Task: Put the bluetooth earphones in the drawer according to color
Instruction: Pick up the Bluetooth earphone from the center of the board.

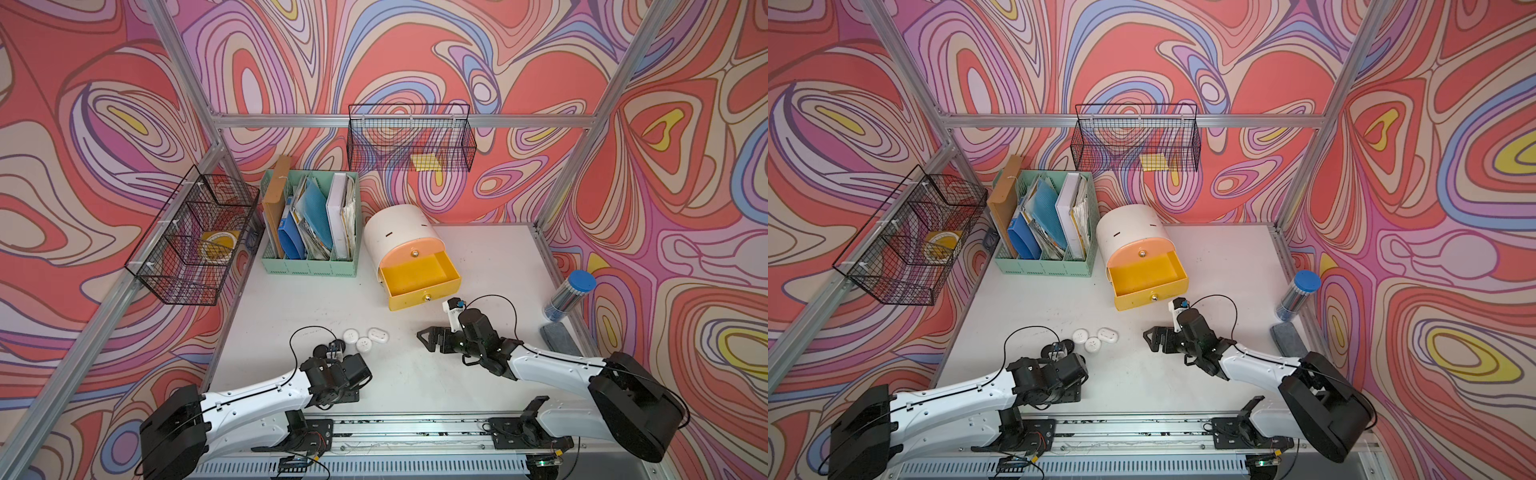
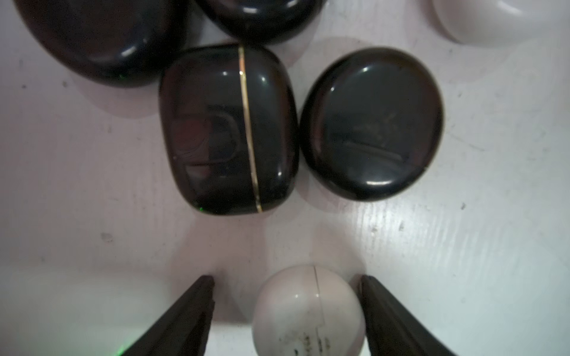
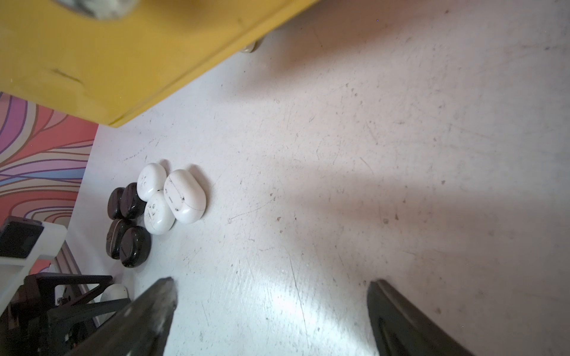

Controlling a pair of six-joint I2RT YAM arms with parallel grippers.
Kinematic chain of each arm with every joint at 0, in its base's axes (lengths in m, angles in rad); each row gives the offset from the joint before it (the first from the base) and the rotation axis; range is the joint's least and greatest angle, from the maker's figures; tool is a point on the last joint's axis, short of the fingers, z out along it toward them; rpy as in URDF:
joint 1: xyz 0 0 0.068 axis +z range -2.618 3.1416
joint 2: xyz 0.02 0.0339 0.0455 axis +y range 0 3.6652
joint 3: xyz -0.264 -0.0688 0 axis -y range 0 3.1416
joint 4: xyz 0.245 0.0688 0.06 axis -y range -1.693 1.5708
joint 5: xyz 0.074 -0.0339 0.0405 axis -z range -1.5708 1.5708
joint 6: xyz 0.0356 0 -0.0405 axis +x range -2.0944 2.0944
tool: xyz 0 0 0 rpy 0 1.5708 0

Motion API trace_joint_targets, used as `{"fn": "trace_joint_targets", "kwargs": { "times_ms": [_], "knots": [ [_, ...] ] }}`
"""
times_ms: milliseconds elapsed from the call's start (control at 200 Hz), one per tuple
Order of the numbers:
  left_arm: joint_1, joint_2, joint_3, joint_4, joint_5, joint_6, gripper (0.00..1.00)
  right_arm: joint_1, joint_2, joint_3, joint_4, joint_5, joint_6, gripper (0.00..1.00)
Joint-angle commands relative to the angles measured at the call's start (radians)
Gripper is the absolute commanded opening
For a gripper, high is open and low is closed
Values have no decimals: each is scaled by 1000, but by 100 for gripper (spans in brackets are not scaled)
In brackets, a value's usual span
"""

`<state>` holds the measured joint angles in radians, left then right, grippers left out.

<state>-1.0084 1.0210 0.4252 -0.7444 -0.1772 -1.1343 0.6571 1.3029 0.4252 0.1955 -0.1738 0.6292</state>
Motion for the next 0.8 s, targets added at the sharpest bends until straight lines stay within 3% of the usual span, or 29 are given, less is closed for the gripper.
{"fn": "trace_joint_targets", "kwargs": {
  "times_ms": [0, 190, 441, 796],
  "knots": [
    [-6, 3, -61, 45, 85, -43, 60, 6, 20, 24, 24, -1, -2, 98],
    [-7, -41, -73, -10, 84, -59, 57, 6, 34, 27, 25, -3, -5, 98],
    [-18, -108, -74, -136, 81, -92, 67, 6, 31, 21, 31, -3, -1, 98],
    [-36, -68, -59, -110, 74, -101, 42, 7, 29, 14, 44, -10, 4, 98]
  ]
}}
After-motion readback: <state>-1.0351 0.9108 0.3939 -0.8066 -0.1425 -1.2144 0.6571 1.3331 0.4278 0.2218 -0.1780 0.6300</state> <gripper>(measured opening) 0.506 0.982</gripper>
